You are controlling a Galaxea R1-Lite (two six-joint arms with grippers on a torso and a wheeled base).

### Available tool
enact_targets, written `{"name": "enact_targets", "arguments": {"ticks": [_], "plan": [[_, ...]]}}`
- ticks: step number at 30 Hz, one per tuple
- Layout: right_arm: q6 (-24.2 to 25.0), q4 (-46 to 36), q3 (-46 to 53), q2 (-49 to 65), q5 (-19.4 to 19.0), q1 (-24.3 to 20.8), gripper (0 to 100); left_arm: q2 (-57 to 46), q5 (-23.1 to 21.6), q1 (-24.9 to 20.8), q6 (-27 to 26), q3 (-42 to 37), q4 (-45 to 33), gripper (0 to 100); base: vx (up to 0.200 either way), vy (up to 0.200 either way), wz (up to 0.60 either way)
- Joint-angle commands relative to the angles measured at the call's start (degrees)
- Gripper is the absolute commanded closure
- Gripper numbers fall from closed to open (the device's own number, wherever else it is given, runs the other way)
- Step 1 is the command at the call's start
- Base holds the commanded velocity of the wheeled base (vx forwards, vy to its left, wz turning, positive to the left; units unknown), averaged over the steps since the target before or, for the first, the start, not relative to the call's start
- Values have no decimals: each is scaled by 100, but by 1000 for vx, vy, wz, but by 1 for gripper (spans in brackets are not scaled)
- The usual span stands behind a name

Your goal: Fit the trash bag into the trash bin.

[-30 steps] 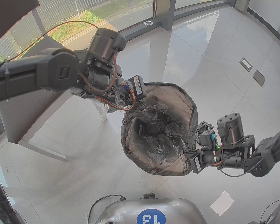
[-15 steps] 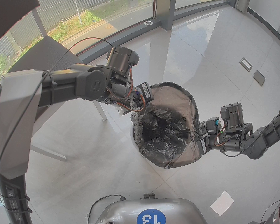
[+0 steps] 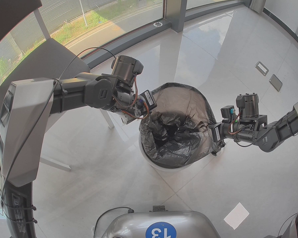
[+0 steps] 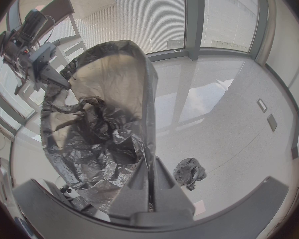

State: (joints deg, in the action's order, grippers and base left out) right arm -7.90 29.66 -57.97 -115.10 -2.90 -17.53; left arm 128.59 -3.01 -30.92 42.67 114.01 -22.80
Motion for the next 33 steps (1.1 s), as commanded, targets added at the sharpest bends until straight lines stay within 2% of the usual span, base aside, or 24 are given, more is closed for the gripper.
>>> {"name": "enact_targets", "arguments": {"ticks": [1,4,6,11,21,23,33], "plan": [[-282,-13,-224,-241,-17,285,100,-123,20,-2,93,-124,-76,100,0,0,0],[-326,-13,-294,-276,-44,338,100,-176,46,-46,93,-370,-76,100,0,0,0],[-317,-22,-408,-293,-70,338,100,-281,187,-64,251,-652,-67,100,0,0,0],[-309,-30,-540,-381,-70,294,100,-475,204,-55,523,-1038,-41,100,0,0,0],[-309,-30,-496,-443,-79,285,100,-387,196,59,453,-783,12,100,0,0,0],[-309,-30,-496,-487,-79,285,100,-378,222,68,462,-783,214,100,0,0,0],[-309,-39,-444,-583,-70,197,100,-334,380,-169,444,-845,372,100,0,0,0]]}}
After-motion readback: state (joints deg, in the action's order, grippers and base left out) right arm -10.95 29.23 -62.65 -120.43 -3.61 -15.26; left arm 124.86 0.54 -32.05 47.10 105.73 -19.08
